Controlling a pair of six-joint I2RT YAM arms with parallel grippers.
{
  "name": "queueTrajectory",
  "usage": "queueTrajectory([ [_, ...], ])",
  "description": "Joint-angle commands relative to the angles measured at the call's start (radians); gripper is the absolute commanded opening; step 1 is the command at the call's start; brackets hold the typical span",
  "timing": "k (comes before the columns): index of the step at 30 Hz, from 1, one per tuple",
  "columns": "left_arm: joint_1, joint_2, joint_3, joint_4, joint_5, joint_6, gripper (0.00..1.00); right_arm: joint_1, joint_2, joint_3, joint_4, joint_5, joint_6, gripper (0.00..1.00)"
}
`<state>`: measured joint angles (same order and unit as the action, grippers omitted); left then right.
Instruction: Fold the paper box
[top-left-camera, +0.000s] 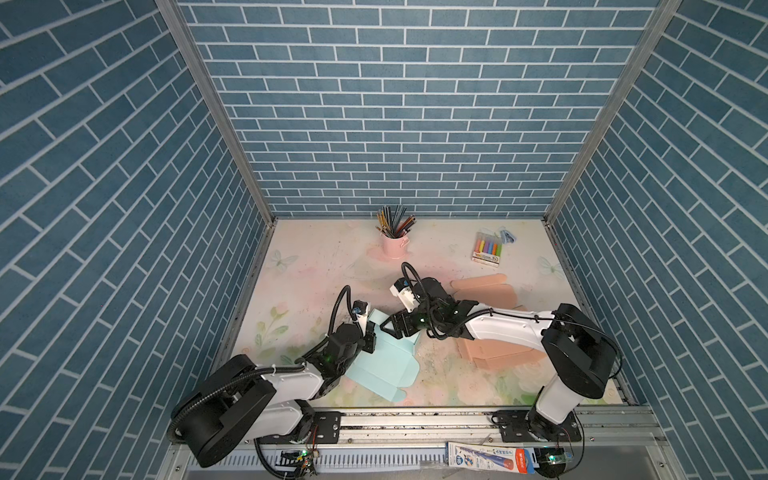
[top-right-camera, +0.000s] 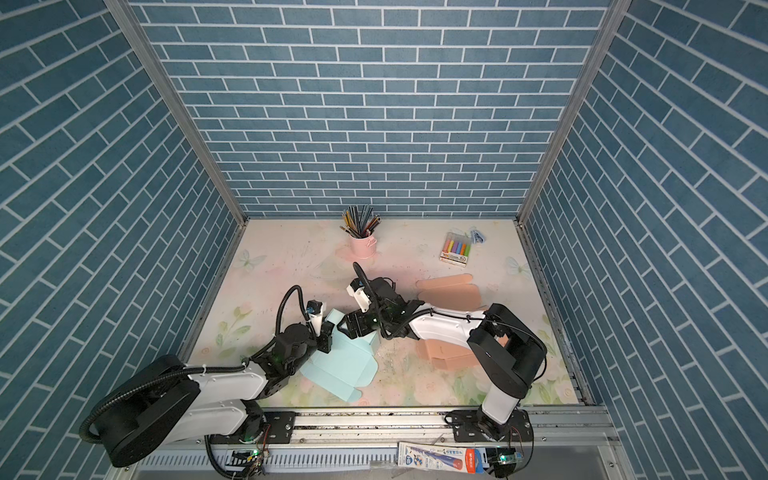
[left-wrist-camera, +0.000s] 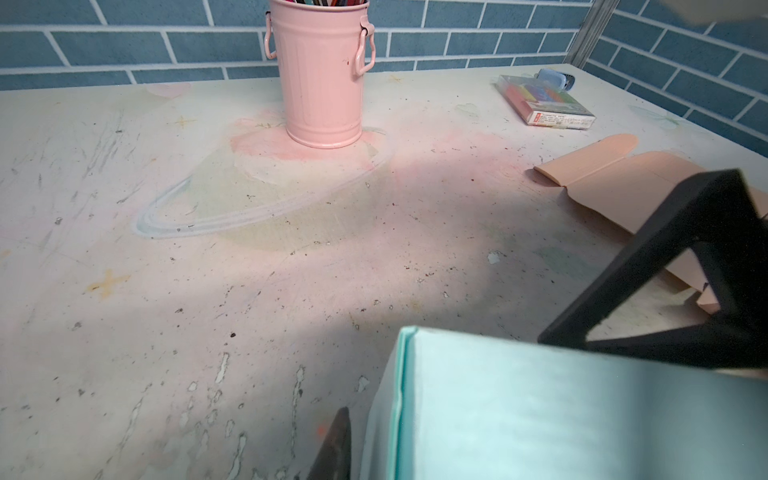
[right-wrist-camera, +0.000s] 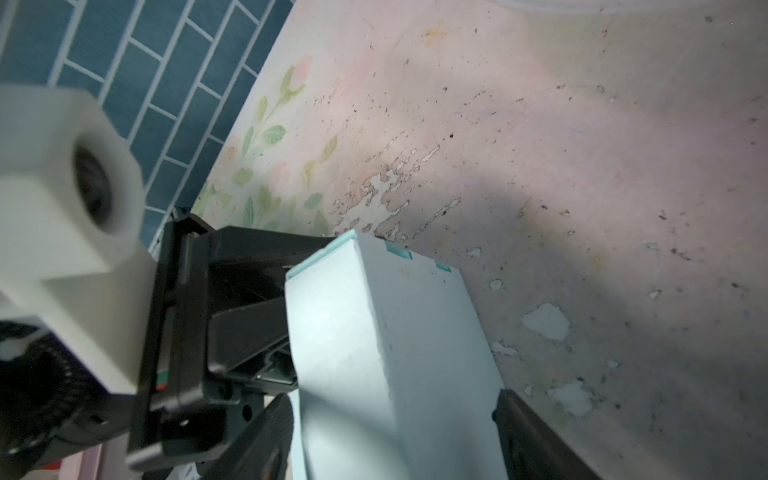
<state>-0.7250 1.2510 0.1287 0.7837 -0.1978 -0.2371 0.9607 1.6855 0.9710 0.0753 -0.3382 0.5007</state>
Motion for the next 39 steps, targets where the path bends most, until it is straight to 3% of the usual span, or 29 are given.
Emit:
queueTrajectory([
  [1,-0.010,-0.011,-0.020,0.015,-0.021,-0.013,0.24,0.015,-0.027,0.025,-0.097,0.086,-0.060,0.78],
  [14,-0.028,-0.071,-0.048,-0.012,-0.031,-0.038,0.26,0.033,-0.021,0.058,-0.217,0.249,-0.108,0.78],
  [20,-0.028,-0.158,-0.051,-0.115,-0.016,-0.091,0.30,0.031,-0.027,0.058,-0.238,0.295,-0.110,0.76],
  [27,-0.028,-0.300,-0.025,-0.315,0.012,-0.215,0.35,-0.003,-0.046,0.022,-0.206,0.281,-0.085,0.64],
  [39,-0.026,-0.464,0.102,-0.662,0.045,-0.323,0.42,-0.104,-0.115,-0.098,-0.067,0.142,-0.028,0.63],
])
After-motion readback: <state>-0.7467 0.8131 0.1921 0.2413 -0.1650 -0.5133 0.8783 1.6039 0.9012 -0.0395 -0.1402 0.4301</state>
